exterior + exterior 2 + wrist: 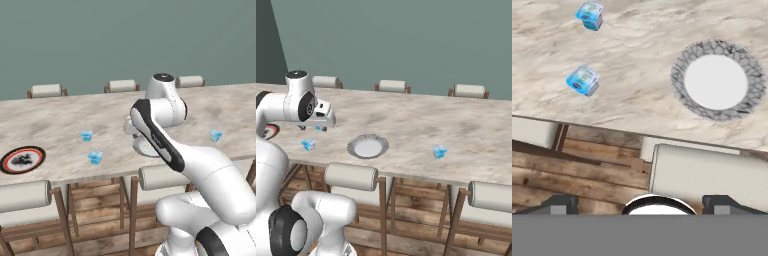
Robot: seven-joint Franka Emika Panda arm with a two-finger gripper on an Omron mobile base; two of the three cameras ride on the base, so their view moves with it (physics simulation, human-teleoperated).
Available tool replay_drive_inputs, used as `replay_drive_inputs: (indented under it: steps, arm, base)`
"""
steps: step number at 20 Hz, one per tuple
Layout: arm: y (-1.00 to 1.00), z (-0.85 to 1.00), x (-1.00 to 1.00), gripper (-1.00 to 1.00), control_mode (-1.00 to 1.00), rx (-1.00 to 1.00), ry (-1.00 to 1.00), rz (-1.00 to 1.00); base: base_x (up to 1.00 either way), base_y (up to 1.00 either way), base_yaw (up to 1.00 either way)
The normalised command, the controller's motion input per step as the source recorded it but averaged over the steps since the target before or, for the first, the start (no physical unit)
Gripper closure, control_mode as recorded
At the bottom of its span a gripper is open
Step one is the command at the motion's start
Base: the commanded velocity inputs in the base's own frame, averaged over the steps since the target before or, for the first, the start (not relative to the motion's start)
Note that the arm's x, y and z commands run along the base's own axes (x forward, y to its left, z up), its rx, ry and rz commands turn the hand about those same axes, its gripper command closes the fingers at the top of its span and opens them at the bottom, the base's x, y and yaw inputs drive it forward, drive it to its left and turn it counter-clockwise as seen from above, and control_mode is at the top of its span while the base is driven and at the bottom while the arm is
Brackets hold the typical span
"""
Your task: Place two yogurt containers on each plate.
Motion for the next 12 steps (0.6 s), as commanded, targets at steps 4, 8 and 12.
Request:
replay_drive_inputs:
  steps: [4, 8, 12]
  arm:
    - [1.0, -0.49, 0.42, -1.0, -1.0, 0.0, 0.03, 0.01]
    - [1.0, -0.69, 0.86, -1.0, -1.0, -0.01, 0.15, 0.0]
    - [0.97, -0.62, 0.84, -1.0, -1.0, -0.08, 0.22, 0.0]
  base:
    - [0.0, 0.0, 0.0]
    - [0.0, 0.0, 0.0]
    - [0.0, 0.0, 0.0]
